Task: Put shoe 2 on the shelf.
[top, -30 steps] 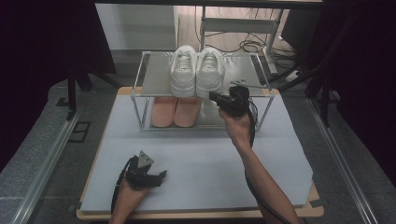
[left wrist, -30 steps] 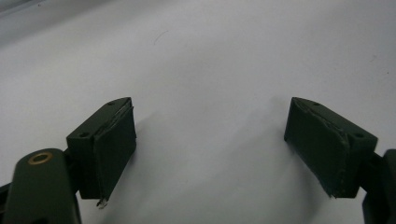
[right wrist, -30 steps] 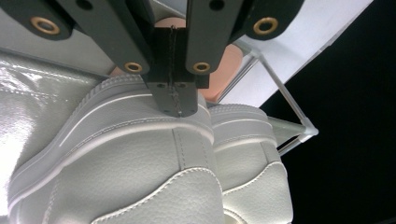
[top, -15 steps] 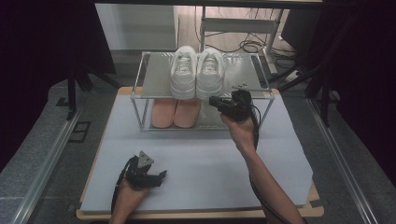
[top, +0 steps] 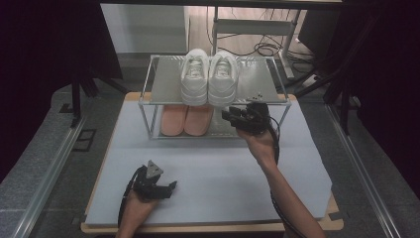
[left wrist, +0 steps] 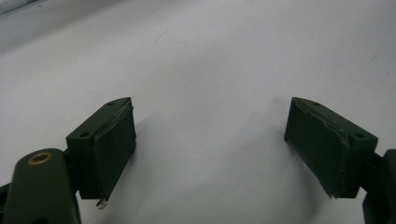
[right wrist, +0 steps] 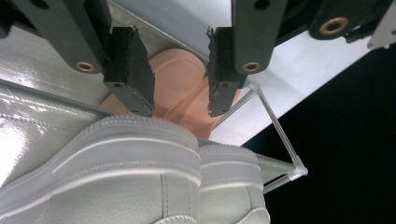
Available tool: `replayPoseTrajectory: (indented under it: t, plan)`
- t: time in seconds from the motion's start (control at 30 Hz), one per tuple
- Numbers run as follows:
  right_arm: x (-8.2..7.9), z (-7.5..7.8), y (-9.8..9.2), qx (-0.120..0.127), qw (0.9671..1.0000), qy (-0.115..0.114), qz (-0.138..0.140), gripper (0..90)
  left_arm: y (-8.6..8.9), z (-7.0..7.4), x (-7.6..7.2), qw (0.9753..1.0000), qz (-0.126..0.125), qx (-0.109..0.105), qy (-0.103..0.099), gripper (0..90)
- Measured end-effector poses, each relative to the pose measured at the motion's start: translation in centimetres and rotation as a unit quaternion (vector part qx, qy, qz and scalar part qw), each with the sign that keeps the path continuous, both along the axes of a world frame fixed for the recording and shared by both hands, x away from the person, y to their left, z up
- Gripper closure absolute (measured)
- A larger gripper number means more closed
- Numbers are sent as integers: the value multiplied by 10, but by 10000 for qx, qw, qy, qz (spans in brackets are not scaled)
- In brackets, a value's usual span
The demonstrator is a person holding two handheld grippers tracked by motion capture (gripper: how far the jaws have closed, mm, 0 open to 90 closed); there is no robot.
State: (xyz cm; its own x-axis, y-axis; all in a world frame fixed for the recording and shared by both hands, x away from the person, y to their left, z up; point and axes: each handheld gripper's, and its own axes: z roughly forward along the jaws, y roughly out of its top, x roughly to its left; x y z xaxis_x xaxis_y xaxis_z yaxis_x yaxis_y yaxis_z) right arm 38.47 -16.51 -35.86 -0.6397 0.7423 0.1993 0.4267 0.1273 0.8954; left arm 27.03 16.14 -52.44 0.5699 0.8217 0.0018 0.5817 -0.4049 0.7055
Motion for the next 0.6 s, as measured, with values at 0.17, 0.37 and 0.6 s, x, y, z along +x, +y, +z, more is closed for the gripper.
replayPoseTrajectory:
  t: [0.17,0.37,0.6]
  plan:
    - [-4,-4,-4,-158,9998,-93,-3,519,0,0,0,10000,2,4,3,165]
    - [-7,-9,-9,-291,9995,-121,52,443,0,0,0,10000,5,11,0,165]
    - [-12,-18,-18,-455,9988,-170,108,372,0,0,0,10000,13,5,5,164]
